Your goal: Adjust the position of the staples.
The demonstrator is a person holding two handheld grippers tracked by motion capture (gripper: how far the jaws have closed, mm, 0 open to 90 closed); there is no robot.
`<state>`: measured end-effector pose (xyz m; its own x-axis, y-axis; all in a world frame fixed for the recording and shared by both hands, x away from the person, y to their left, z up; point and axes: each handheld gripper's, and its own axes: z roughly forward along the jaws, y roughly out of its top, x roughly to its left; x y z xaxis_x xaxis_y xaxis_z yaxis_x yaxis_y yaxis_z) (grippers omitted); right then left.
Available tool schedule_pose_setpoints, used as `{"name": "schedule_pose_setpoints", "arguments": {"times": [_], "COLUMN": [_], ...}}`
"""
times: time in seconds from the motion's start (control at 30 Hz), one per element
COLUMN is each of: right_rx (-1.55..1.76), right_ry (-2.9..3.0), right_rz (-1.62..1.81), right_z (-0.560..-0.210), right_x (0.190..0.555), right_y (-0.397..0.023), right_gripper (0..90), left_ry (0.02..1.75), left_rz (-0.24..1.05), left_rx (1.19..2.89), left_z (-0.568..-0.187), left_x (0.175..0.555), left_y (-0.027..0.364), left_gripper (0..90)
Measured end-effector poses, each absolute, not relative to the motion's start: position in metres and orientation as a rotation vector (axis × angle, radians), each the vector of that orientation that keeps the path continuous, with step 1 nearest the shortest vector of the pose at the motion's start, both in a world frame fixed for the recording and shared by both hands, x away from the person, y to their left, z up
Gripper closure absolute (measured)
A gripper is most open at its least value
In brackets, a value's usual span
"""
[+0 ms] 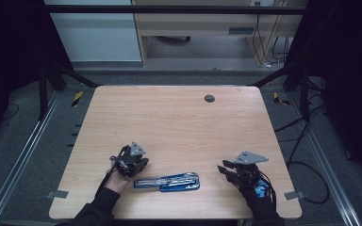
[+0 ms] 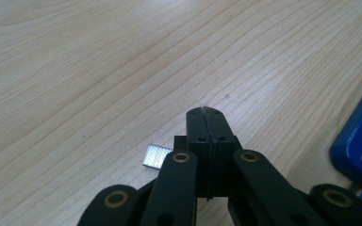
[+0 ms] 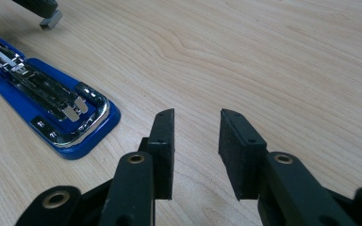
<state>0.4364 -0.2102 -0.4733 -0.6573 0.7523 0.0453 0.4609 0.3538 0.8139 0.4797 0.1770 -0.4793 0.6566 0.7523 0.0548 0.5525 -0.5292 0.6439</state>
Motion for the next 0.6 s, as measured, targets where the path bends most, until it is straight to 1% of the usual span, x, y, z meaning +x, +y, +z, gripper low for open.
{"name": "schedule_pose_setpoints", "arguments": {"times": [0.6], "right_rx": [1.072], "right_ry": [2.291], "right_rz": [1.203], "right_z": [-0.4733], "right_x": [0.4362], "right_y": [-0.2099], "right_gripper": [67.5], "left_ry": [1.005], "left_rz": [0.404], "left_rx": [2.312], "left_z": [-0.4824], "left_x": [0.4779], "left_y": [0.1794], "left_gripper": [89.6]}}
